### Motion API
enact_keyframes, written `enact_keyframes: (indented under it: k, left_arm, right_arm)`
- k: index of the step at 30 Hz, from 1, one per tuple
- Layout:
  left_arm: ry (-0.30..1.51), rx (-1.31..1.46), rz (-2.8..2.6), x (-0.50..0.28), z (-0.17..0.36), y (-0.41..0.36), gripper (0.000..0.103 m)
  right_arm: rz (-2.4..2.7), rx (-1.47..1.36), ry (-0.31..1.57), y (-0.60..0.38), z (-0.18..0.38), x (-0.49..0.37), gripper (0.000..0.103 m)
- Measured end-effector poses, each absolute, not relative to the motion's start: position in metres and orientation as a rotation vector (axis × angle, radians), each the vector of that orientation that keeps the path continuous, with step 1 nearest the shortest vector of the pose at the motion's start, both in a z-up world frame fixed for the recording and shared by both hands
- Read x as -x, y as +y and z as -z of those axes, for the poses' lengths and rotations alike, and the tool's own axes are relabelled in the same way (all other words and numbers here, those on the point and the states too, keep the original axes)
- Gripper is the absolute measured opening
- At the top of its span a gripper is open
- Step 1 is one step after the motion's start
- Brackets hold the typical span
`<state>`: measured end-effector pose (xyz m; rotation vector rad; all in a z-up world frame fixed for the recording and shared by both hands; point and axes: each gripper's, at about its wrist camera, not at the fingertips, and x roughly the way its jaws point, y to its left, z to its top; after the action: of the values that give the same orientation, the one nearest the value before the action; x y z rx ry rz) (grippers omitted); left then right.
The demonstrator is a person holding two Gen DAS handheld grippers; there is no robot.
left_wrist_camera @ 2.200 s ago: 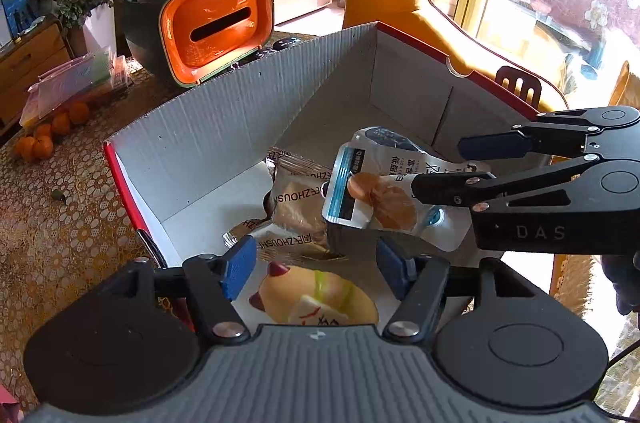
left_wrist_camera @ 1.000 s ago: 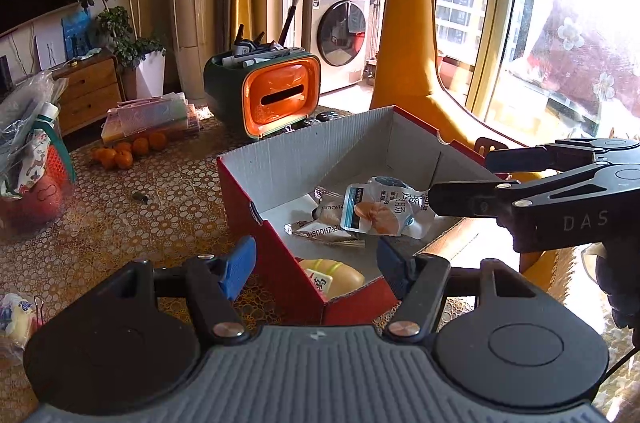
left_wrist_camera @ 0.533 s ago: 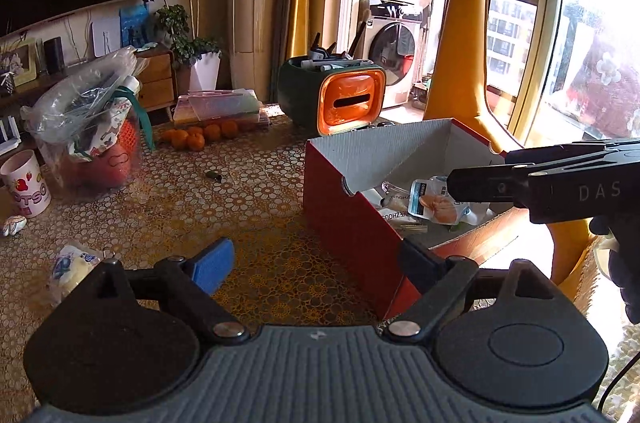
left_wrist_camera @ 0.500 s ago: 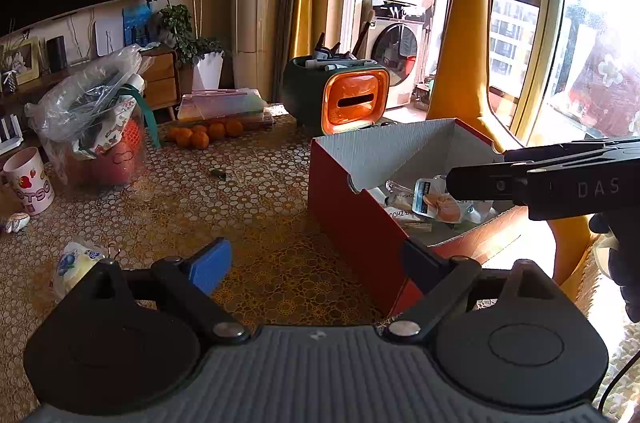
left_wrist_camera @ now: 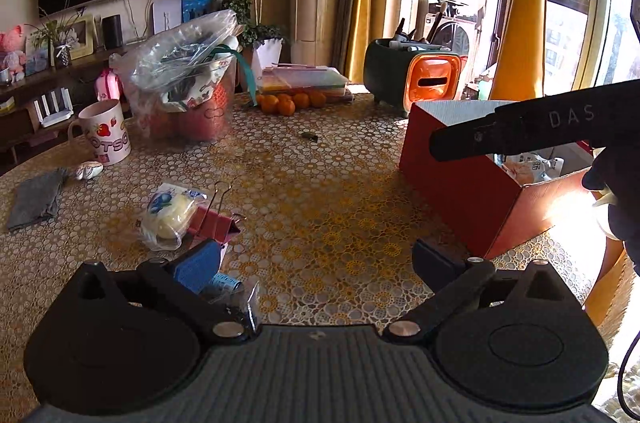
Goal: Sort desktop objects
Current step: 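Withdraw both tools from the box toward the table items, then grasp the small blue-labelled bottle with the right tool while the left tool grasps the bag of black pieces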
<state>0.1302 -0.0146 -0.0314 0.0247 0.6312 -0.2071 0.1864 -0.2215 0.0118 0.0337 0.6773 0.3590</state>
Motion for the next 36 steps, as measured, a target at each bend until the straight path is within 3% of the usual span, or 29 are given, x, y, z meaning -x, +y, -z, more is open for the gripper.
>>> enact_keyframes:
  k: [24,36]
  left_arm:
    - [0.748,0.031,0.104,-0.143,0.106,0.038,0.102]
    - [0.737,0.013,0.093,-0.150,0.120,0.035,0.102]
  right_arm:
    - [-0.602,0.118,0.818,-0.078,0.046,-0.228,0.094]
    - [-0.657,0.164,0.901,-0.049,0.079,-0.247,0.083]
